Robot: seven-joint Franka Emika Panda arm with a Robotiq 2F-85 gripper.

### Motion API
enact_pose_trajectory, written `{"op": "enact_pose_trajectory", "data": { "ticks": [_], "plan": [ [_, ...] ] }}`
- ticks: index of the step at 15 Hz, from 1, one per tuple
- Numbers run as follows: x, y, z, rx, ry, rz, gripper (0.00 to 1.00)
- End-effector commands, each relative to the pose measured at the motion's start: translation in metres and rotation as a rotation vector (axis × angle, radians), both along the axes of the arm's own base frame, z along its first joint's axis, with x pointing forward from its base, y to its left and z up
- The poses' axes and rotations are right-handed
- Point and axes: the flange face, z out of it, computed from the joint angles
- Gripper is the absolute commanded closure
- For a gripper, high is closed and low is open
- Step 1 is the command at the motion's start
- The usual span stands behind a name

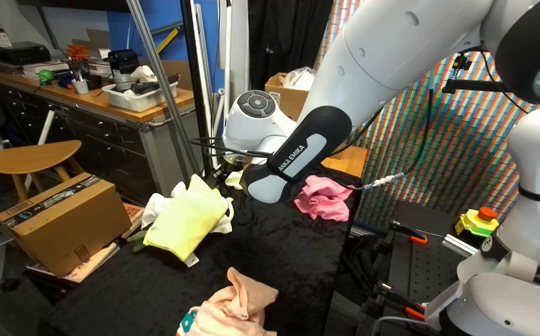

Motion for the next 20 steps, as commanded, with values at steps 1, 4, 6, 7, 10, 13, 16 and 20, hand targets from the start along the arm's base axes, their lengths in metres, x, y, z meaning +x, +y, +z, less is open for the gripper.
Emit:
{"op": "enact_pose_trajectory", "data": {
  "ticks": [1,4,6,7,10,13,16,20],
  "plan": [
    [0.005,-0.024,0.003,0.039,0.015,-0.082,0.0],
    [0.017,-0.052,0.003,0.071,0.001,-0.112,0.0],
    [0.031,-0.077,0.005,0.095,-0.003,-0.129,0.0],
    [0.038,-0.089,0.004,0.11,-0.008,-0.133,0.0],
    [0.066,-0.128,0.001,0.159,-0.014,-0.15,0.0],
    [0.093,-0.156,-0.005,0.203,0.004,-0.151,0.0],
    [0.116,-0.174,-0.016,0.248,0.056,-0.146,0.0],
    [0.142,-0.182,-0.04,0.279,0.143,-0.15,0.0]
  ]
}}
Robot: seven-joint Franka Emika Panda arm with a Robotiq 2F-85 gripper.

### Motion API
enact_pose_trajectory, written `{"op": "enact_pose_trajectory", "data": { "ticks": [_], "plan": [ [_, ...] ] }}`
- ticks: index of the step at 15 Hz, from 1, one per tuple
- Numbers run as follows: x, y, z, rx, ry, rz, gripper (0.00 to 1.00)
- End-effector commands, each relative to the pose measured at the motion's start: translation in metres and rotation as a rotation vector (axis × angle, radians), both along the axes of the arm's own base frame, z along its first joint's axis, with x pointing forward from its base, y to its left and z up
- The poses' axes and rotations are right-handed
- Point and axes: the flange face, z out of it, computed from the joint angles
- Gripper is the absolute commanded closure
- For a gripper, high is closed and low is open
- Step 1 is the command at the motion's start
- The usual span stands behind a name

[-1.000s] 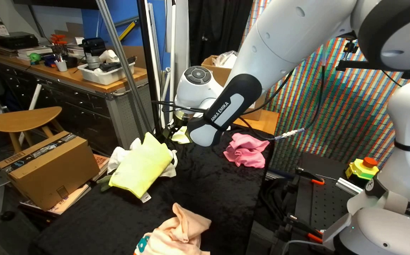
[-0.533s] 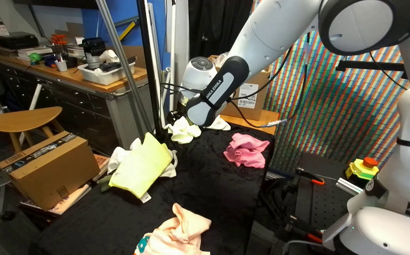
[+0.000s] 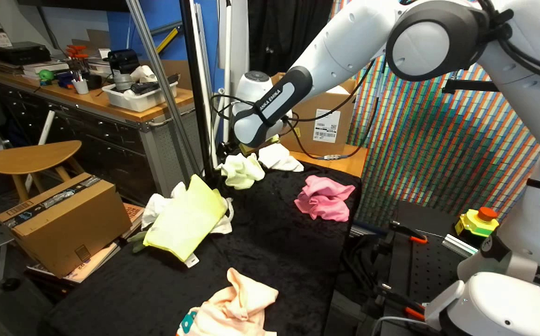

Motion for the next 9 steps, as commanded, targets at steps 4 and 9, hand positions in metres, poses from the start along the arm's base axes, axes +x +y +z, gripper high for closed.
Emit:
{"op": "enact_pose_trajectory", "data": {
  "ticks": [4,9],
  "plan": [
    [0.045,-0.008,-0.035,-0.014,0.094,0.001,0.0],
    [0.053,-0.02,-0.045,-0.08,0.111,-0.008,0.0]
  ]
}}
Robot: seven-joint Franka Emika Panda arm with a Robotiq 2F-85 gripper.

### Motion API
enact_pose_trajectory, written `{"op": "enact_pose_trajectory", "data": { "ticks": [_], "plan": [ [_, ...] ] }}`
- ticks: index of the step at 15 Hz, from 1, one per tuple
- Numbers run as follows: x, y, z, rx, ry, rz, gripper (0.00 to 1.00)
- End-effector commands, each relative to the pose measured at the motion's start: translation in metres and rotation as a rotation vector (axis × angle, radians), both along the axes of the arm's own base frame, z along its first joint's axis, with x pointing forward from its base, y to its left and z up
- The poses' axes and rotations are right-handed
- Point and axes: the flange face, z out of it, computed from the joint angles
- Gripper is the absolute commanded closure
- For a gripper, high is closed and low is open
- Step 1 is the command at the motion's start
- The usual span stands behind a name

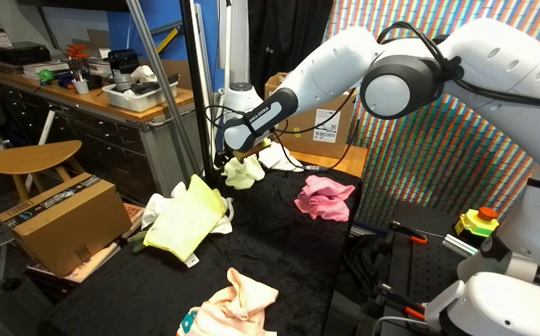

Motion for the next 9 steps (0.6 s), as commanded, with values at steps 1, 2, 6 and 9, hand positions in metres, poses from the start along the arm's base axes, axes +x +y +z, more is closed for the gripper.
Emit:
{"op": "enact_pose_trajectory", "data": {
  "ticks": [1,2,6,9],
  "plan": [
    [0.015,-0.01,-0.001,-0.065,-0.011,-0.018,0.0],
    [0.015,-0.014,-0.002,-0.076,-0.01,-0.024,0.0],
    [0.017,-0.023,-0.009,-0.112,0.002,-0.036,0.0],
    [0.017,-0.024,-0.017,-0.113,0.029,-0.041,0.0]
  ]
}}
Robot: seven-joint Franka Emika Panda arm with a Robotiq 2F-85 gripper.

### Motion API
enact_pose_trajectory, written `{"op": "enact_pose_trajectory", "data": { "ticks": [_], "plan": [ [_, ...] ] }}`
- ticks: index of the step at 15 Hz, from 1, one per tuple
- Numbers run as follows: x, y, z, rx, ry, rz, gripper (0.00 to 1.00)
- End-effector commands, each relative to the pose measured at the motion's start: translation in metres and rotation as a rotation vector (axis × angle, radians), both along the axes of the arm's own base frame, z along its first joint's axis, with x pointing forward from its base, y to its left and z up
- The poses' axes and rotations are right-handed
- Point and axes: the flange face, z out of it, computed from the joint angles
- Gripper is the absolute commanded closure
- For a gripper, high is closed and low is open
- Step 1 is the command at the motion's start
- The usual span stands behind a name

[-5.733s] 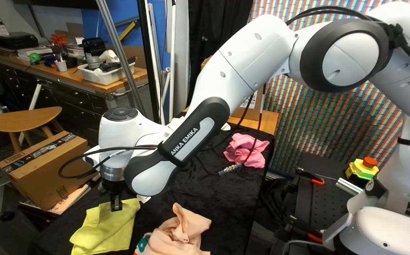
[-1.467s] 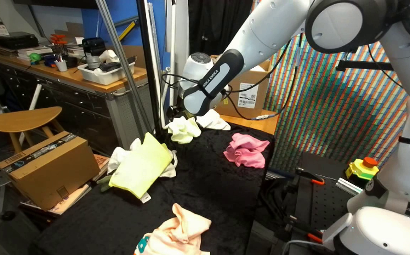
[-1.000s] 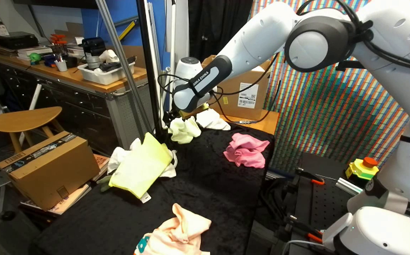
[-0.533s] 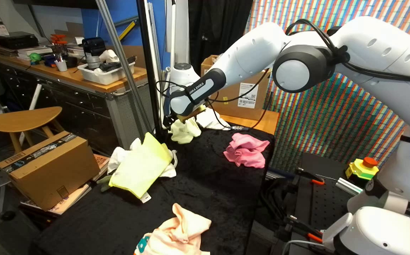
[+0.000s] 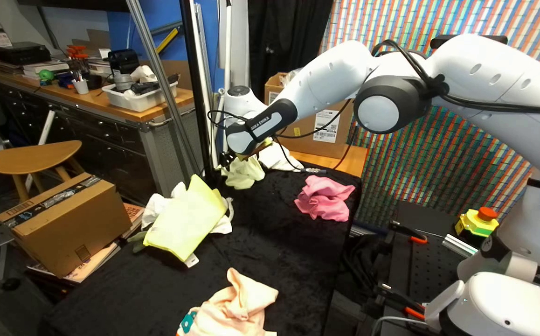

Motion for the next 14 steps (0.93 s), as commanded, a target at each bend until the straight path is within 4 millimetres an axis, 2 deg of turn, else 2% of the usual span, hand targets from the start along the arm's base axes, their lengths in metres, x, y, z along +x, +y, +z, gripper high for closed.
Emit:
{"op": "enact_pose_trajectory", "data": {
  "ticks": [1,4,5,6,14],
  "plan": [
    [0.009,-0.001,-0.007,-0.024,0.015,-0.013,0.0],
    [0.009,0.0,-0.014,-0.025,0.04,-0.011,0.0],
    [0.009,0.0,-0.015,-0.025,0.048,-0.011,0.09],
    [0.01,-0.001,-0.016,-0.026,0.053,-0.012,0.28],
    [0.01,-0.001,-0.016,-0.008,0.085,-0.003,0.89]
  ]
}}
